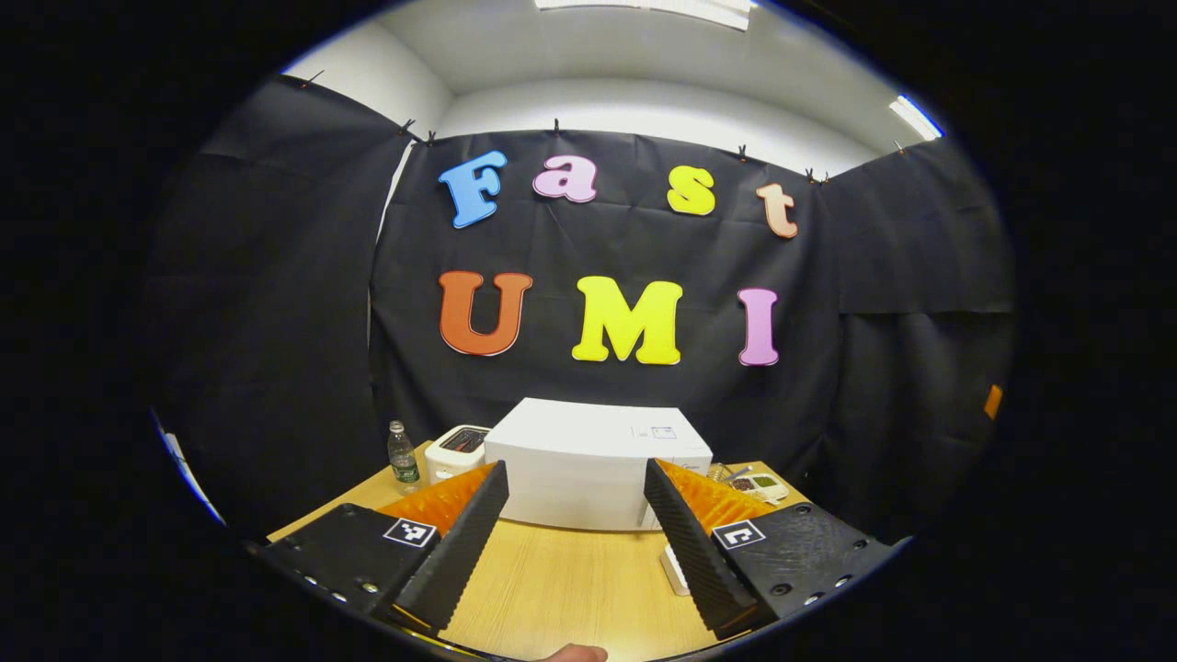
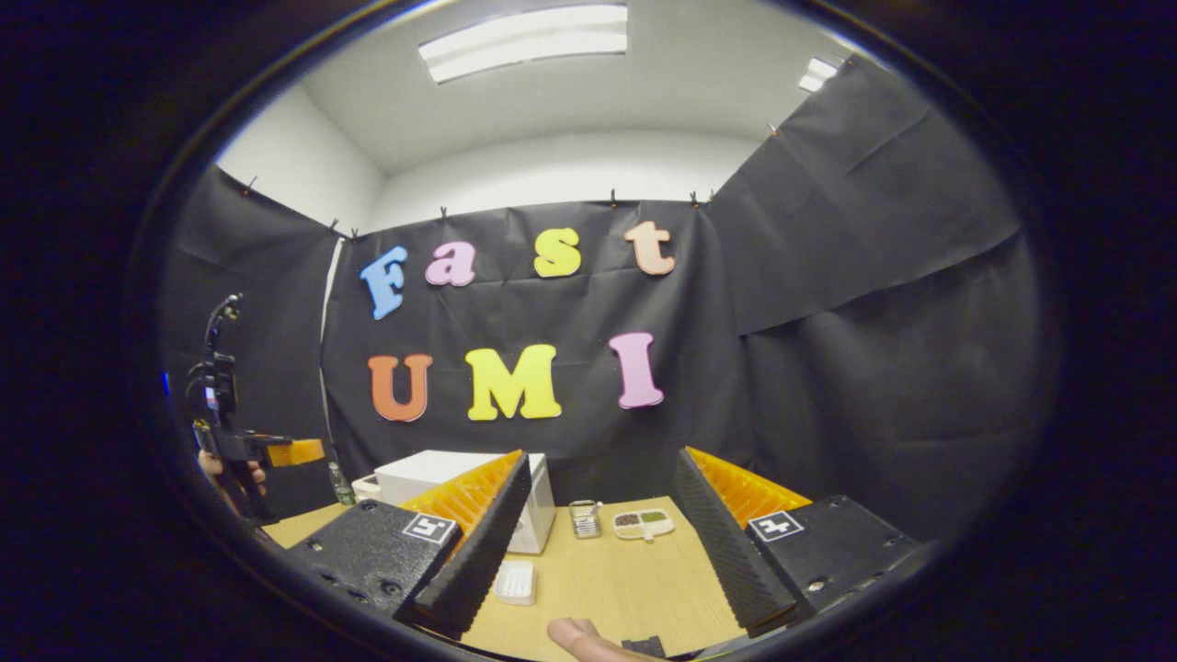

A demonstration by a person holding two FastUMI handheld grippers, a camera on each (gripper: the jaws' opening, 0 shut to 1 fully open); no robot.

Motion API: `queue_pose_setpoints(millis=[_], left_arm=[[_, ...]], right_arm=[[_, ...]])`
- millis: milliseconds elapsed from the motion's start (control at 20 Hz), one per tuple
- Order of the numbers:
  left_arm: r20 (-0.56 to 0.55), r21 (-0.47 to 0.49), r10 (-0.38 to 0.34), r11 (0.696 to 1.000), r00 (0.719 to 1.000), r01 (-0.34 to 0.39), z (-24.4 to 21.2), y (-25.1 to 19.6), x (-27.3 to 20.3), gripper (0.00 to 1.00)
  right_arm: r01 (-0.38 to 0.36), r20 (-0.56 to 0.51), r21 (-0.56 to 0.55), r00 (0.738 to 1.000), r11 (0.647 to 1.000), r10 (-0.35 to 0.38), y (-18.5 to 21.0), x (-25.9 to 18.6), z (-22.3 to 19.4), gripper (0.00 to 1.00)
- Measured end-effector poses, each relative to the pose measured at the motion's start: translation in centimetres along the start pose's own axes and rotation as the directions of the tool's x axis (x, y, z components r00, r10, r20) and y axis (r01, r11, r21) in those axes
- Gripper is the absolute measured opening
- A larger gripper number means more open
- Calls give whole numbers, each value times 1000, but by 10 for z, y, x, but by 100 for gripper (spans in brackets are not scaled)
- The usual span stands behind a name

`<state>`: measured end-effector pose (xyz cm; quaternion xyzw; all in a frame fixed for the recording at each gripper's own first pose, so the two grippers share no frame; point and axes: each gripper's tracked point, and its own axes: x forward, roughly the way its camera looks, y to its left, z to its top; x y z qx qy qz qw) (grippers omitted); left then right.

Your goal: Open the microwave oven with the left hand, put the food in, and close the microwave oven.

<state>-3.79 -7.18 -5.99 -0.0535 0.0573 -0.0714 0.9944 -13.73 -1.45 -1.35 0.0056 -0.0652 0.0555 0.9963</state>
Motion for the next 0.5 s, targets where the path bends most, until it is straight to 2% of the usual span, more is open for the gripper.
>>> queue_pose_setpoints(millis=[200, 400, 450, 500], left_arm=[[72, 32, 13, 999, 997, -15, 2, -1, -53, 93], [93, 59, -65, 996, 993, 60, 8, -27, -78, 93], [91, 71, -81, 995, 993, 75, 9, -31, -80, 93], [98, 83, -76, 994, 992, 68, 12, -31, -81, 93]], right_arm=[[2, -13, -7, 1000, 1000, -2, -1, -1, -5, 90], [5, -19, -20, 1000, 1000, -5, -3, -3, -3, 90], [6, -15, -23, 1000, 1000, -6, -4, -3, -2, 100], [8, -11, -24, 1000, 1000, -8, -4, -2, -1, 90]])
